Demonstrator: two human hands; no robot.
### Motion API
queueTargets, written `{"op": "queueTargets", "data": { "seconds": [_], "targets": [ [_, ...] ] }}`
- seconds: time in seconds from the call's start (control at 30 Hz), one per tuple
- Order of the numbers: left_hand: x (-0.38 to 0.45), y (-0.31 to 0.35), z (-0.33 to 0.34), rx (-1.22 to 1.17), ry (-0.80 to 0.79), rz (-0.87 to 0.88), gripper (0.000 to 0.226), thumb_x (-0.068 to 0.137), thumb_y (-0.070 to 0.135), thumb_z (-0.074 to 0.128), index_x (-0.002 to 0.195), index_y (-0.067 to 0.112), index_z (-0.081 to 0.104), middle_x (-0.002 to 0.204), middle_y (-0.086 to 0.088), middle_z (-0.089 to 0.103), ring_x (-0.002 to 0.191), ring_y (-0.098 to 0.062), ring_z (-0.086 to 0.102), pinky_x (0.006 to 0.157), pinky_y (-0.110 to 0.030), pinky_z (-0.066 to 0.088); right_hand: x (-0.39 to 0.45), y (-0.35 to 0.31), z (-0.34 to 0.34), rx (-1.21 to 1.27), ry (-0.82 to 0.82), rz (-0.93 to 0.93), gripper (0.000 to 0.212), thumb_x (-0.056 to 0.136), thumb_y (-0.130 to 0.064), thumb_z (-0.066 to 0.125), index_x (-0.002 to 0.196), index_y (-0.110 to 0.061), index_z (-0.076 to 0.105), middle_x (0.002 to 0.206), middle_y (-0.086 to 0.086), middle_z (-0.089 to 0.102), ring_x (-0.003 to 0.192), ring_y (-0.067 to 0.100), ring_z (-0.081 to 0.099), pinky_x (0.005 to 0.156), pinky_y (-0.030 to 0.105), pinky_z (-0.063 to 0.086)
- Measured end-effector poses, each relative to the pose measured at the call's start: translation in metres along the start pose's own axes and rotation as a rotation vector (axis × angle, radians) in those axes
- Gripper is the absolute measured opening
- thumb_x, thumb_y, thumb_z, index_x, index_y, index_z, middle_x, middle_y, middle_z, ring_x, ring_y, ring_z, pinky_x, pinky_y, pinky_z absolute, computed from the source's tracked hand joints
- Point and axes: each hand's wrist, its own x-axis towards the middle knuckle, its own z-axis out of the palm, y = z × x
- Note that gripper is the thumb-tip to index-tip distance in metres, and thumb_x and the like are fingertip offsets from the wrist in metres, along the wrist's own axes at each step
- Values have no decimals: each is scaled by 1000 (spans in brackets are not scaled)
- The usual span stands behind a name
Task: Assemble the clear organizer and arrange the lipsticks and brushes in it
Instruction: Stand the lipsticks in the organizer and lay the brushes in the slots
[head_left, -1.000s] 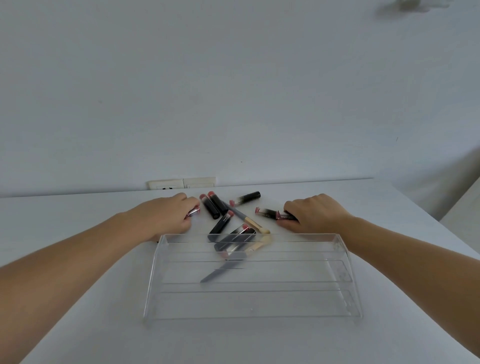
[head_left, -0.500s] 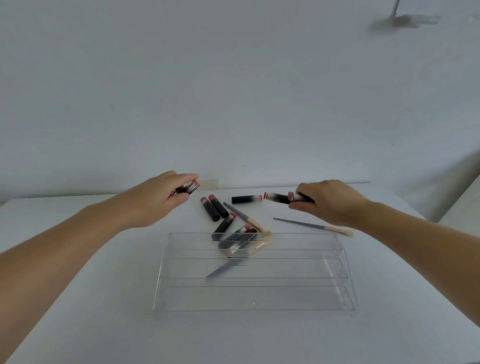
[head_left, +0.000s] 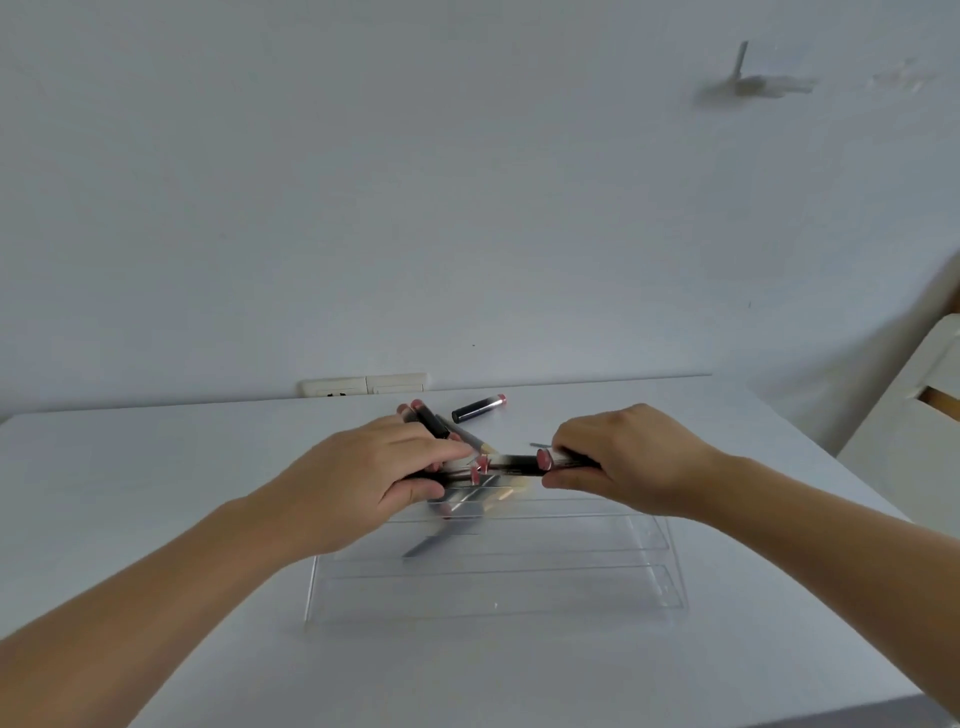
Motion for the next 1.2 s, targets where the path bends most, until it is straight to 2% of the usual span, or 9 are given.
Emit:
{"op": "queueTargets", "data": {
  "seconds": [0.23,0.3,0.37,0.5,0.6,0.77,0.9,1.03,1.2],
  "targets": [
    [-3,4,7,-6,109,-3,37,93,39,68,129,28,67,96,33,54,92,10,45,81,-10,37,0,-7,6,-14,35,-69,43,92,-68,32,78,-28,41,73,-11,46,58,17,42,54,30,28],
    [-4,6,8,-26,145,-32,44,90,50,63,127,28,68,96,38,52,92,12,46,78,-10,39,0,-10,8,-12,49,-74,40,92,-68,33,78,-30,40,74,-12,45,58,16,41,54,29,26],
    [-5,8,11,-38,169,-57,52,85,59,61,126,29,69,96,41,51,92,11,49,77,-16,43,2,-15,10,-7,55,-63,43,92,-69,32,80,-29,44,76,-12,47,59,15,42,53,29,28],
    [-6,12,13,-25,189,-114,60,80,73,59,124,34,70,95,40,53,92,10,50,75,-17,45,5,-25,20,1,75,-68,52,93,-69,32,90,-24,57,82,-9,50,65,15,44,57,31,39],
    [-9,13,13,-5,188,-142,60,78,75,56,120,36,72,93,34,56,88,11,50,71,-18,46,2,-26,26,-24,168,-70,48,94,-66,41,88,-22,61,78,-7,49,65,16,42,57,31,39],
    [-15,12,11,-18,196,-162,58,76,74,60,120,37,72,105,32,64,94,3,62,78,-31,56,-4,-29,31,-58,302,-34,54,85,-74,52,85,-21,64,73,-7,49,62,17,44,55,31,42],
    [-17,13,9,-60,239,-212,57,76,72,62,119,36,71,107,28,69,95,6,64,79,-23,53,-5,-29,28,40,407,9,50,85,-68,60,86,-19,69,75,-5,56,64,17,49,57,30,43],
    [-15,11,7,-51,189,-276,59,72,76,57,121,44,67,103,36,64,96,15,57,78,-10,42,-2,-25,23,79,375,-8,50,87,-65,56,92,-18,72,82,-4,62,71,19,57,61,31,48],
    [-13,6,5,-45,113,-314,73,64,85,56,128,50,60,102,45,57,96,16,56,82,-9,39,1,-21,25,74,364,-12,49,93,-59,49,93,-16,73,83,-3,63,71,18,57,61,29,44]
  ]
}}
